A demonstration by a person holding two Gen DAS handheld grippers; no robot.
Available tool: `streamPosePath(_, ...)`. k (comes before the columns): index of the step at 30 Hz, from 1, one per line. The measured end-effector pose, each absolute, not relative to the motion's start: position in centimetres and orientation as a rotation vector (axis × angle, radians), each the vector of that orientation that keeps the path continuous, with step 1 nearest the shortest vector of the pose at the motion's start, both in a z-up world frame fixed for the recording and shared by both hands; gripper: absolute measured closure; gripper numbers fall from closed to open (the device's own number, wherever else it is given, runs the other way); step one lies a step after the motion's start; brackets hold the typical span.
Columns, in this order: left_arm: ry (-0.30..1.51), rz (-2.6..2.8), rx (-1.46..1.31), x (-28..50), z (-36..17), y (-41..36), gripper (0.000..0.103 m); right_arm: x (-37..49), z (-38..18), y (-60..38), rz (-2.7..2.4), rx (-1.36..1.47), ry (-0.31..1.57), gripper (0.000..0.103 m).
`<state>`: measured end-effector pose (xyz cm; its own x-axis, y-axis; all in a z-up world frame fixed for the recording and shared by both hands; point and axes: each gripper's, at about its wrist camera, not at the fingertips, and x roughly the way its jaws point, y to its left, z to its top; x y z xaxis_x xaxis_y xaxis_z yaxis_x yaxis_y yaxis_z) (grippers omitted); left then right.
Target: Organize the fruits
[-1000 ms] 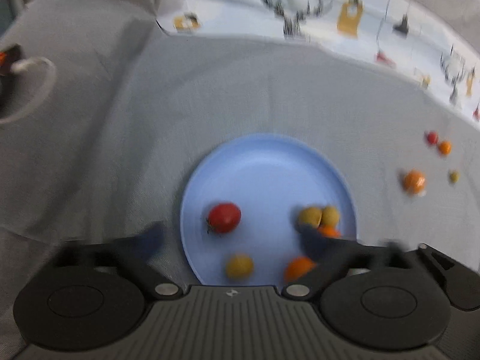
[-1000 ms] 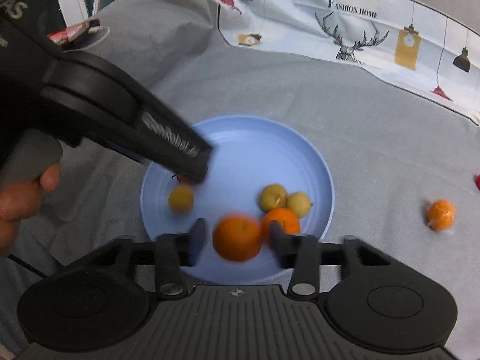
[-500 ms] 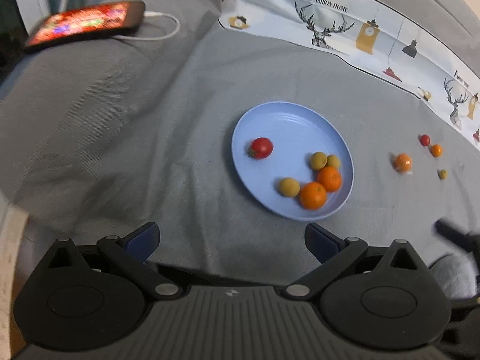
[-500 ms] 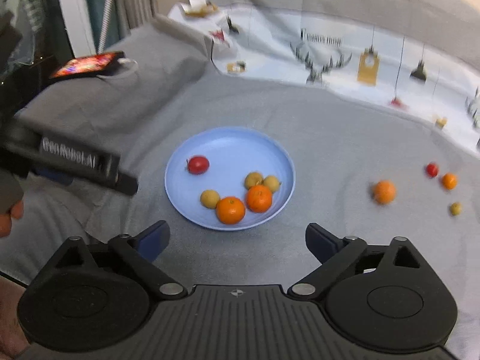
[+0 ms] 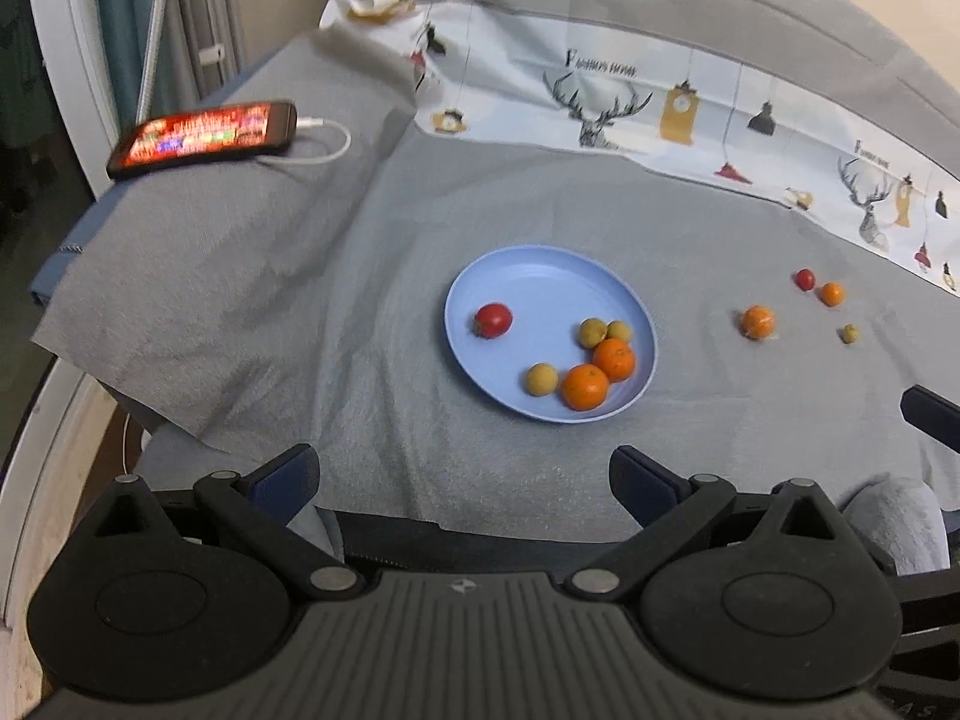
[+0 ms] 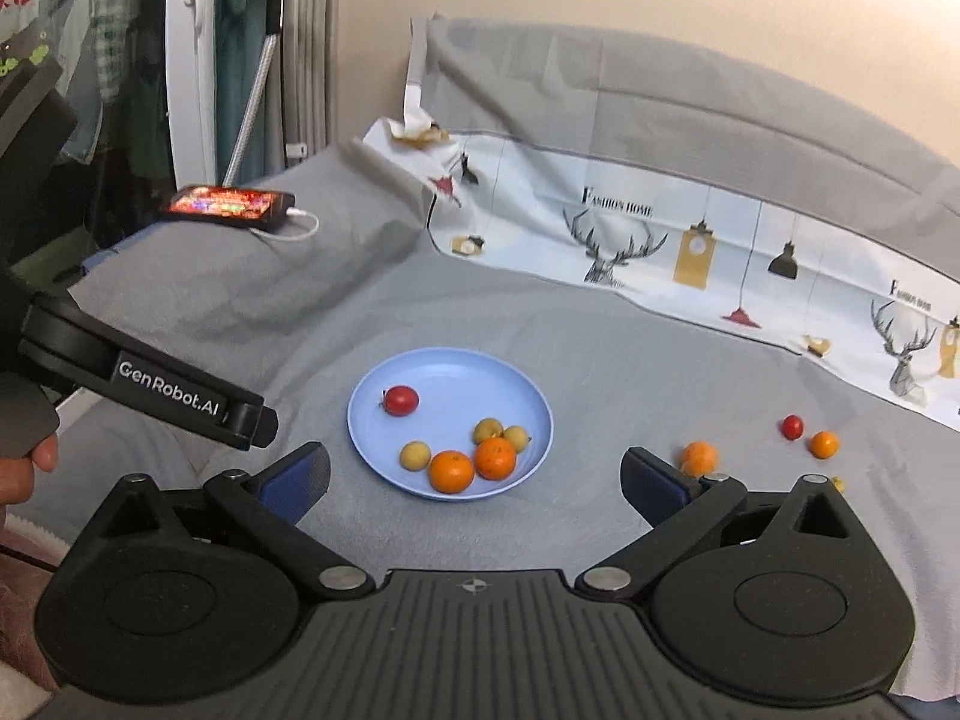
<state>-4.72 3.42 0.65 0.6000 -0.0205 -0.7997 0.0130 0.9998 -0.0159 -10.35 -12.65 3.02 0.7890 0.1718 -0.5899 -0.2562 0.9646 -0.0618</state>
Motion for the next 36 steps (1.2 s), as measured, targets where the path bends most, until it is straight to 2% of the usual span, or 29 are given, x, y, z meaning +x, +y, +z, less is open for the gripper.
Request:
streamPosePath(14, 0.837, -0.037, 0.016, -7.4, 3.0, 2.7, 0.000, -13.2, 4.7, -13.0, 0.217, -0.148, 0.545, 0.001)
streamPosePath(36, 0.855, -0.043, 0.009, -6.8, 2.4, 3.3, 0.000, -12.6, 4.5, -12.5, 0.220, -0.149, 0.573, 0.001)
